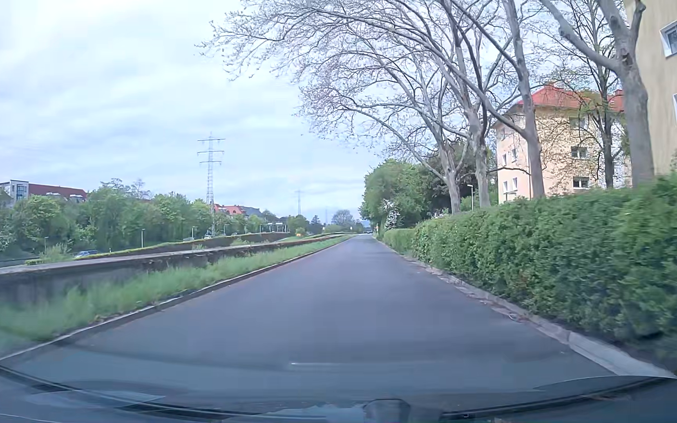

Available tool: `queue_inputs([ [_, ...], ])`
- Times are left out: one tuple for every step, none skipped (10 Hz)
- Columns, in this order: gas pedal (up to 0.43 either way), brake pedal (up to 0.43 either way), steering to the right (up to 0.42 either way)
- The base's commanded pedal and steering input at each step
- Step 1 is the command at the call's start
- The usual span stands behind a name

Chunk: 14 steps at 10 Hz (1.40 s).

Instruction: Follow the waypoints while adhering to traffic rules and regulations

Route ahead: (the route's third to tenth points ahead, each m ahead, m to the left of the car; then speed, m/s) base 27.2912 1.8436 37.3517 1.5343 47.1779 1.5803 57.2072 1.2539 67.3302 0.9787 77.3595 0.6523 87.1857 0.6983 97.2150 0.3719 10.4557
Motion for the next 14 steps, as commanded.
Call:
queue_inputs([
  [0.157, 0.000, 0.005],
  [0.150, 0.000, 0.006],
  [0.138, 0.000, 0.006],
  [0.130, 0.000, 0.006],
  [0.118, 0.000, 0.006],
  [0.118, 0.000, 0.006],
  [0.098, 0.000, 0.005],
  [0.098, 0.000, 0.004],
  [0.098, 0.000, 0.004],
  [0.098, 0.000, 0.003],
  [0.098, 0.000, 0.002],
  [0.098, 0.000, 0.001],
  [0.098, 0.000, 0.001],
  [0.098, 0.000, 0.001],
])
